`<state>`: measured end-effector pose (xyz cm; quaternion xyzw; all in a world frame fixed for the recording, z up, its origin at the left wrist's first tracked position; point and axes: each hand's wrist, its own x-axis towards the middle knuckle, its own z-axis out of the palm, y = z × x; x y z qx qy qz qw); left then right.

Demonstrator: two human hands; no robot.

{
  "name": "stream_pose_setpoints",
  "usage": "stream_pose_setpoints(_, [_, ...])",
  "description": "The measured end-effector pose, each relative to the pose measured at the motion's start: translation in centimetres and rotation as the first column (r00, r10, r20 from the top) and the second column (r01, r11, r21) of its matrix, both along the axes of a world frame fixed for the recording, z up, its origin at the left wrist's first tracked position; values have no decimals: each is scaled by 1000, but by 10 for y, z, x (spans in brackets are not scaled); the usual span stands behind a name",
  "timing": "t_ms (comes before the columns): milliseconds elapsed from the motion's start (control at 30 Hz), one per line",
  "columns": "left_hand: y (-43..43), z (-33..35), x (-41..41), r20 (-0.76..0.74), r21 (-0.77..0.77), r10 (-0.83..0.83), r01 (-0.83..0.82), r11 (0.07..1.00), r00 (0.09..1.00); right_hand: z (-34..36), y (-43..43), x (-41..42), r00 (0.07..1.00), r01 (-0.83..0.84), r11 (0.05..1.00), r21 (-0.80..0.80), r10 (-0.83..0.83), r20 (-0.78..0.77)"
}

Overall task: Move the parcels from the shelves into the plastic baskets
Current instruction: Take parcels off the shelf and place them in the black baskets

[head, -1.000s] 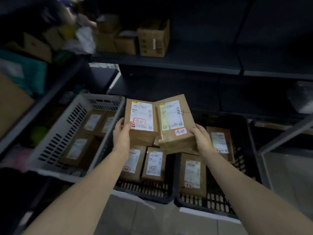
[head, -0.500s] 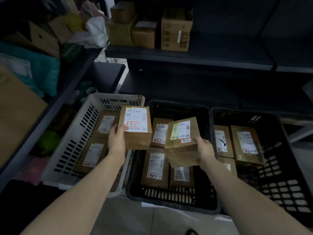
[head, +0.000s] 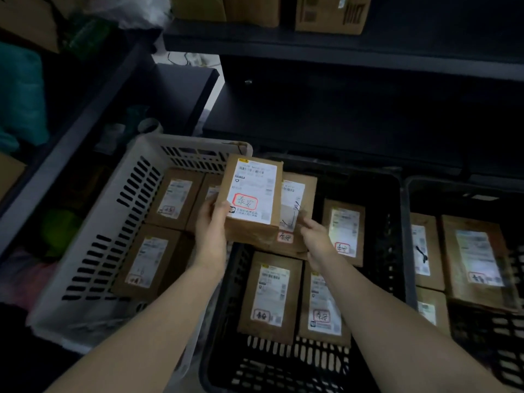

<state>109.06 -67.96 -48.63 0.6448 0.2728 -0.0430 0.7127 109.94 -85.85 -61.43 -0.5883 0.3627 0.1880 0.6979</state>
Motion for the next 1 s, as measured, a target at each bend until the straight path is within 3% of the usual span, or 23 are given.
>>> stream_pose_setpoints(267, [-30,-11,0,46,27,-147,146,989,988,23,-34,1,990,-143,951,-274,132,-58])
stream_pose_setpoints(400, [-68,-22,-6,26,-37,-244,245,969,969,66,-63,-11,997,-70,987,148,72,-12])
stream_pose_setpoints(500, [-104,-34,-8,-33,-30,-398,397,917,917,79,-86,-26,994,-113,979,168,112,10])
stream_pose_setpoints(600, [-129,-43,-7,-138,53,-585,596,801,799,77,-109,-38,1000,-27,998,49,27,7])
stream_pose_setpoints(667, [-138,-48,-5,-215,189,-655,689,700,724,73,-117,-42,1000,27,1000,-6,-27,-2])
stream_pose_setpoints(867, [-120,-69,1,-325,503,-696,740,445,640,53,-113,-41,998,60,998,-30,-61,-12])
stream_pose_setpoints(1000, [-109,-84,10,-500,547,-668,799,250,552,24,-105,-19,998,55,991,-123,-60,-36])
